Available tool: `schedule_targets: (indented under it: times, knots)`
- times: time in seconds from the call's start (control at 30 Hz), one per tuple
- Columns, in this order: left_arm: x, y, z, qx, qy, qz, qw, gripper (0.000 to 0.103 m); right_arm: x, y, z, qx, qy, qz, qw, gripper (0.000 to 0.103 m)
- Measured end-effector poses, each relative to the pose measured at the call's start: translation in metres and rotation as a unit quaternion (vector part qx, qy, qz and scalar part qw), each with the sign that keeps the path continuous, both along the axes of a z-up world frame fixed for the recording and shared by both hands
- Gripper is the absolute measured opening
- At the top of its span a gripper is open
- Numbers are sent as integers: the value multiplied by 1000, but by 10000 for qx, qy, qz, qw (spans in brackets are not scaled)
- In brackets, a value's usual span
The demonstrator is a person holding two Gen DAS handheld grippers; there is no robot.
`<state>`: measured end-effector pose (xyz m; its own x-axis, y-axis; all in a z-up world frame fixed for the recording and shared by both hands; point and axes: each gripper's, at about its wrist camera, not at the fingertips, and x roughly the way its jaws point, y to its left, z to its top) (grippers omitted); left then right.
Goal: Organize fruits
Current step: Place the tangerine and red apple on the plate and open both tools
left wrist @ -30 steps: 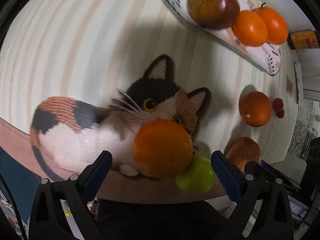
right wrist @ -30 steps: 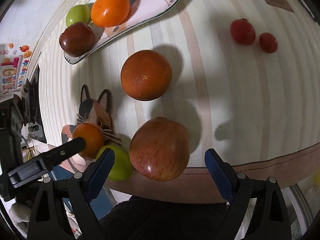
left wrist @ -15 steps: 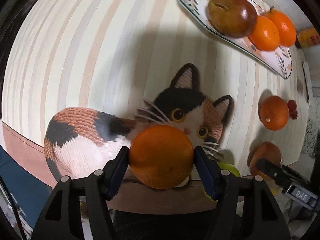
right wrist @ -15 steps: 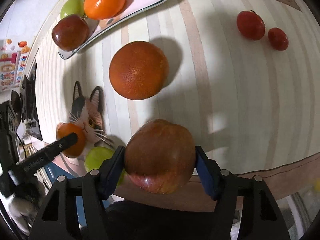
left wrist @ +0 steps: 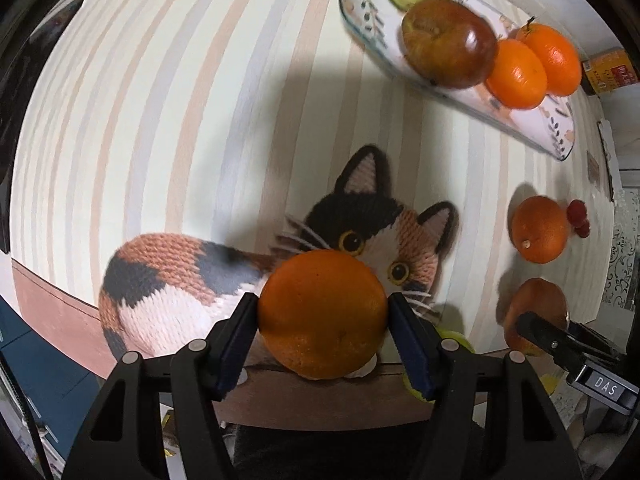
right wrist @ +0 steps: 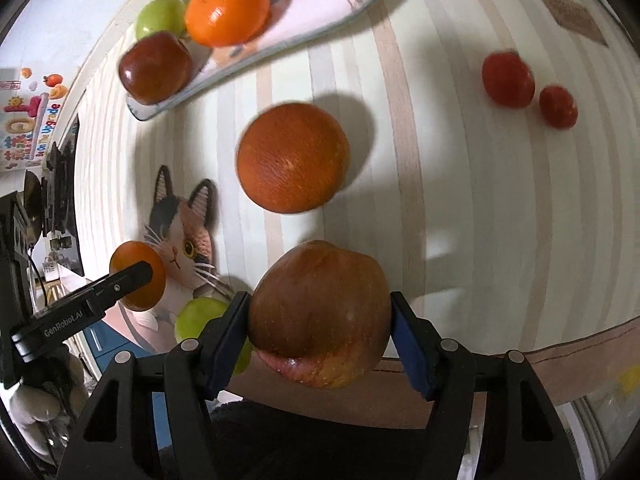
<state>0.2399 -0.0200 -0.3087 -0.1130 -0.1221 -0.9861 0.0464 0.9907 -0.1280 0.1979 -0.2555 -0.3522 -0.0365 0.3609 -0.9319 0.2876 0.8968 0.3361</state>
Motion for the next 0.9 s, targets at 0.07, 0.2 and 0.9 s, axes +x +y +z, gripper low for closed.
schedule_targets:
  times: [0.07,0.2,0.9]
  knots:
    - [0,-2,13,-109,-78,-6,9999,63,3,-2,14,20,-168,-2,9999,70]
    - [21,-22,66,-540,-444,-127,9975,63,18,-16,49,74,-574,-89,9983,70]
    - [211,-120,38,-233,-214,-1089,9936,64,150,-79,30,-369,-661,-591,9954,71]
